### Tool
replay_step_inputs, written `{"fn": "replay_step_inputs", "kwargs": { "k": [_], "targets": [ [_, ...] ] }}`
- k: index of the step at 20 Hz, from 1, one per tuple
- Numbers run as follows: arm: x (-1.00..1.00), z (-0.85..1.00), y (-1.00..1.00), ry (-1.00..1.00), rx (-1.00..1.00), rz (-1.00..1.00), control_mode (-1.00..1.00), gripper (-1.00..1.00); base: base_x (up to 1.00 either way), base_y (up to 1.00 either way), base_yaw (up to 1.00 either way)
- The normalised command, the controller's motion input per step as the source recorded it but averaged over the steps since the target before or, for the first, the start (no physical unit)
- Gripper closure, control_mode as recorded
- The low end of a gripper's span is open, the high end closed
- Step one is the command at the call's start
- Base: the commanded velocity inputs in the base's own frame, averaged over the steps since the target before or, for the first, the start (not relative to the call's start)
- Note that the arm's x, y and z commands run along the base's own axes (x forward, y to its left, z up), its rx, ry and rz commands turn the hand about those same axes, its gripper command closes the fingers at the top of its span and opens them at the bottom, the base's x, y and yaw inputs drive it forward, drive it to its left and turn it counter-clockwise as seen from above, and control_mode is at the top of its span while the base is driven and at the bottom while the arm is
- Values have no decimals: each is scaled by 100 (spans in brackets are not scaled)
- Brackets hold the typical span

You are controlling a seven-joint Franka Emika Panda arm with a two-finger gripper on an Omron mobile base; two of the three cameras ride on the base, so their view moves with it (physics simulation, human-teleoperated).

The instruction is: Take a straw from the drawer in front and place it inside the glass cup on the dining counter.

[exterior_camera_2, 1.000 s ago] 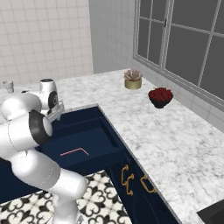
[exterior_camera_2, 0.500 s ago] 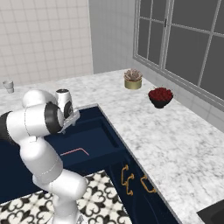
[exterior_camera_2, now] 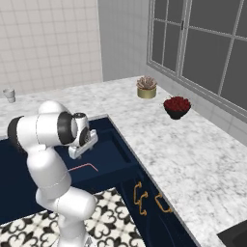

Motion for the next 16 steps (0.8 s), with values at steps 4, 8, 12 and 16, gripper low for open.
{"fn": "replay_step_inputs", "kwargs": {
  "k": [4, 8, 12, 16],
  "targets": [
    [1, -23, 1, 0, -8, -14, -100, -100, 0, 0, 0],
    [9, -9, 24, 0, -9, -12, -100, -100, 0, 0, 0],
    [8, -17, 21, 0, -3, -15, -100, -100, 0, 0, 0],
    [0, -29, 26, -1, 0, -18, -100, -100, 0, 0, 0]
  ]
}}
